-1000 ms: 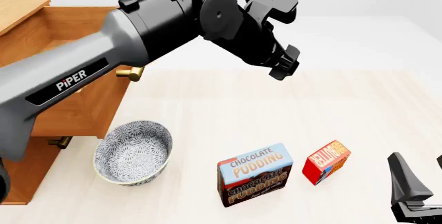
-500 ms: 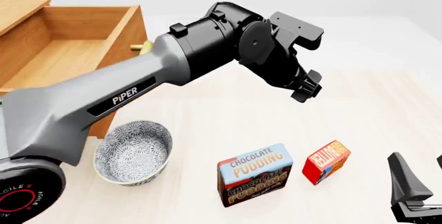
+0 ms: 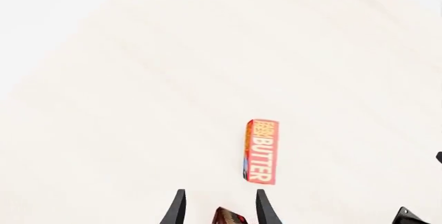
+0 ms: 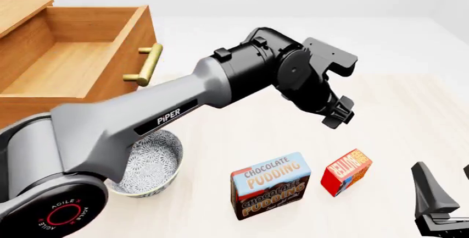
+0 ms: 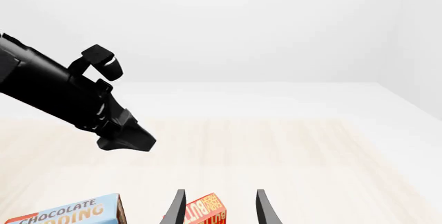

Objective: Put the butter at the back in the top drawer of the cabinet and close it.

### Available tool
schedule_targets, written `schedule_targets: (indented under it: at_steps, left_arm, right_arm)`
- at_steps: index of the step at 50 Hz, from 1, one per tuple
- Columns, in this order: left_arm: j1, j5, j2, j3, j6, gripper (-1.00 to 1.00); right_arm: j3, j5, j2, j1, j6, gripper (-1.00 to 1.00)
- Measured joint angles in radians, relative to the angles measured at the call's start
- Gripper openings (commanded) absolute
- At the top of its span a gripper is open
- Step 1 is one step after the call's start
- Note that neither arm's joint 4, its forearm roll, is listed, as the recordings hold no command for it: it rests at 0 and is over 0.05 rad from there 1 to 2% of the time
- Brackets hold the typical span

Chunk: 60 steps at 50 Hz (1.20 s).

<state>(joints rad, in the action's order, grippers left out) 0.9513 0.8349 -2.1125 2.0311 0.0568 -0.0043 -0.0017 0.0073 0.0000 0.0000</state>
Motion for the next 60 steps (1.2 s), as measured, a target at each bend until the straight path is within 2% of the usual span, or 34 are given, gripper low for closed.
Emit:
schedule_targets:
  at_steps: [60]
  left_arm:
    - [0.079,0.017,-0.175,0.106,0.069,1.0]
  right_arm:
    - [0.0,0.0,0.0,0.0,0.0,1.0]
